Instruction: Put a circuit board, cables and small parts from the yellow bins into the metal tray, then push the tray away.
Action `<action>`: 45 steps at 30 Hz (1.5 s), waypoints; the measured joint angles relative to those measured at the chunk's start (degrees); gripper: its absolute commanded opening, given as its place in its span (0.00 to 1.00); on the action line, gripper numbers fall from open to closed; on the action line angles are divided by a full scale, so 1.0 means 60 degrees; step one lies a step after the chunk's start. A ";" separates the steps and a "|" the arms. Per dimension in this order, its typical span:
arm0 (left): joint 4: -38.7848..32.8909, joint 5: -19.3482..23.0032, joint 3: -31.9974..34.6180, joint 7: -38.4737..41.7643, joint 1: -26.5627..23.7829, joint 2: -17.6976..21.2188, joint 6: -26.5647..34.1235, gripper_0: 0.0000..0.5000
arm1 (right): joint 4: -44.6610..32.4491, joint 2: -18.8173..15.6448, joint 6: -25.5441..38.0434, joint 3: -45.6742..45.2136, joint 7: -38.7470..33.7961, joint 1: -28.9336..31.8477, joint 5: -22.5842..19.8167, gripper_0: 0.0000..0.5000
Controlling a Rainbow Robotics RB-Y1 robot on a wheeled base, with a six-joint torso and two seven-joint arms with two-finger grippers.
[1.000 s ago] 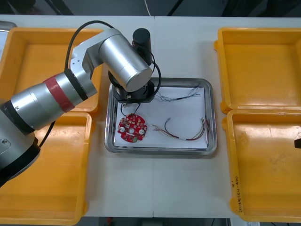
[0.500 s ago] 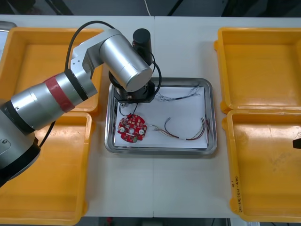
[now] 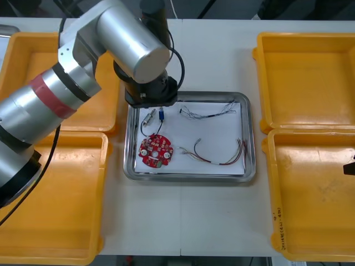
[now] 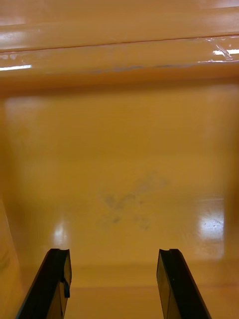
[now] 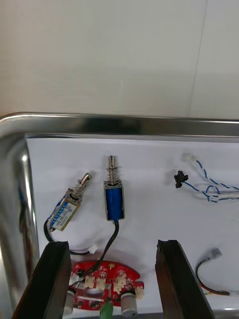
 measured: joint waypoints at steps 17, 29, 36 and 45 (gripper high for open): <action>-0.1991 0.1558 0.2529 -0.0313 0.0264 0.1822 0.2599 1.00 | -0.0028 -0.0775 0.0000 0.1368 0.0001 -0.1732 -0.1894 1.00; -0.3925 0.2104 0.4457 -0.2938 0.2125 0.2962 0.2920 1.00 | -0.0042 -0.0938 0.0001 0.4583 0.0015 -0.3892 -0.2259 1.00; -0.4568 0.2325 0.5567 -0.2946 0.3321 0.3338 0.2931 1.00 | -0.0048 -0.0922 0.0001 0.6971 0.0291 -0.4818 -0.1822 1.00; -0.5153 0.2580 0.7069 -0.3619 0.4795 0.3524 0.2933 1.00 | -0.0048 -0.0443 -0.0127 0.9563 0.2088 -0.5703 -0.0069 1.00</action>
